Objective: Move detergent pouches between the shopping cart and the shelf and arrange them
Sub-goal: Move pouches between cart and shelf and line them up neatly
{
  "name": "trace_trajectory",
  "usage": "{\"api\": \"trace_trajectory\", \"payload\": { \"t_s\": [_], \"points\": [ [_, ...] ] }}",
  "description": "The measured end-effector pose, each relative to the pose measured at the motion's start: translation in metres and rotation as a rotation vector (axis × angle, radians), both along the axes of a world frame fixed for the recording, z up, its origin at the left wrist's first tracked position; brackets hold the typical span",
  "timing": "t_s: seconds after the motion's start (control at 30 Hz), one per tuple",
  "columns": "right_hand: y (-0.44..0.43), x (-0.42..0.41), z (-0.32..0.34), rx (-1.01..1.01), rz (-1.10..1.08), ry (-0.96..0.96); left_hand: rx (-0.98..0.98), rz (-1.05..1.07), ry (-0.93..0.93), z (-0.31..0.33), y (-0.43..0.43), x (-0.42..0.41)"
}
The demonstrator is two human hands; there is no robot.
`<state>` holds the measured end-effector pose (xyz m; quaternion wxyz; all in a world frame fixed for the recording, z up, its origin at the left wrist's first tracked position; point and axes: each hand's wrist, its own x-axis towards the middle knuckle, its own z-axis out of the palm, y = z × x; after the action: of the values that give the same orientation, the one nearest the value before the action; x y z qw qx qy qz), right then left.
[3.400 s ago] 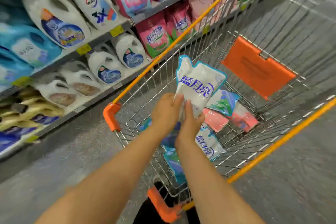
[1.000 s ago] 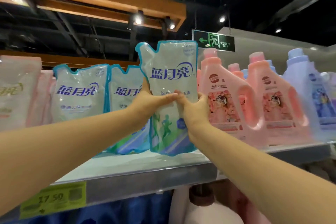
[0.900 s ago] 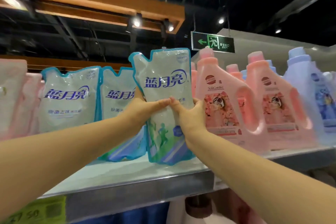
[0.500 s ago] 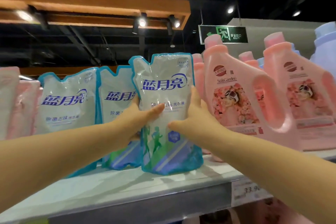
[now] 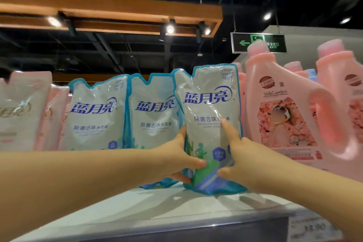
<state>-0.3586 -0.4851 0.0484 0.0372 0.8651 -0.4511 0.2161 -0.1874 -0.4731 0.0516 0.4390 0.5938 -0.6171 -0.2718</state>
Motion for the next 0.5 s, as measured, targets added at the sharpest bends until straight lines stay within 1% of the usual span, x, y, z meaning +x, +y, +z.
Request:
{"api": "trace_trajectory", "payload": {
  "t_s": [0.1,0.27,0.4,0.5],
  "points": [
    [-0.004,0.001,0.000,0.012,-0.009,0.003,0.000,-0.002,-0.033,0.001,-0.006,-0.003],
    [-0.017,0.008,0.001,0.082,-0.045,-0.048,0.002,0.040,-0.039,0.001,-0.014,-0.007],
    [-0.020,0.017,0.004,0.105,-0.109,-0.003,0.006,0.089,-0.057,0.002,-0.021,-0.009],
    [-0.025,0.022,0.006,0.129,-0.135,-0.004,0.019,0.127,-0.046,0.002,-0.027,-0.012]
  ]
}}
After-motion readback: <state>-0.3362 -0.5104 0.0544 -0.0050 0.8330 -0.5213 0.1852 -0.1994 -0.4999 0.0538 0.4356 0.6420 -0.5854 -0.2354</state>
